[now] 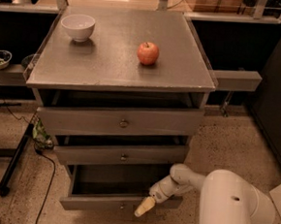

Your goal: Open bottom drawer

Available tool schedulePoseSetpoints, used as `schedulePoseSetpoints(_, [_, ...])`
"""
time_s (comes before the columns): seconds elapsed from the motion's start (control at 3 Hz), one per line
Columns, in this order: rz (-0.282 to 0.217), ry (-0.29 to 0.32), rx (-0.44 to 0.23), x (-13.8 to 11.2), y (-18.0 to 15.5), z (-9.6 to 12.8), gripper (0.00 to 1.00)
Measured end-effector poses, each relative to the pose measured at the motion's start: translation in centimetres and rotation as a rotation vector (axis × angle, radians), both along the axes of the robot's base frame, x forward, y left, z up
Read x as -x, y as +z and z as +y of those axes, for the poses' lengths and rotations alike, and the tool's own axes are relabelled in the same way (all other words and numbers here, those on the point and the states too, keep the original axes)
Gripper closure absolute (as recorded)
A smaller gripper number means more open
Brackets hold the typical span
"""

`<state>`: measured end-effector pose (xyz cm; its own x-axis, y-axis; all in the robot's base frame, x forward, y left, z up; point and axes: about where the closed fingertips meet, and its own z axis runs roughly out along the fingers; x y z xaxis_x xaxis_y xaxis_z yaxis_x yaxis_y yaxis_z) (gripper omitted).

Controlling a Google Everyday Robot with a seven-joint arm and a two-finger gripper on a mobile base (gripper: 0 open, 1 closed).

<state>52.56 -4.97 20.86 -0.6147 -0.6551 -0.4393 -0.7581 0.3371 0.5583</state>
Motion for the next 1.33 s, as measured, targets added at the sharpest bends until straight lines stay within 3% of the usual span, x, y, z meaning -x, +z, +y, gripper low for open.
schedulePoseSetpoints(0.33, [0.0,0.0,0.0,0.0,0.0,0.0,0.0])
schedulePoseSetpoints(1.0, [0.0,0.0,0.0,0.01,-0.01,0.01,0.42])
schedulePoseSetpoints(1.33, [0.0,0.0,0.0,0.01,-0.01,0.01,0.73])
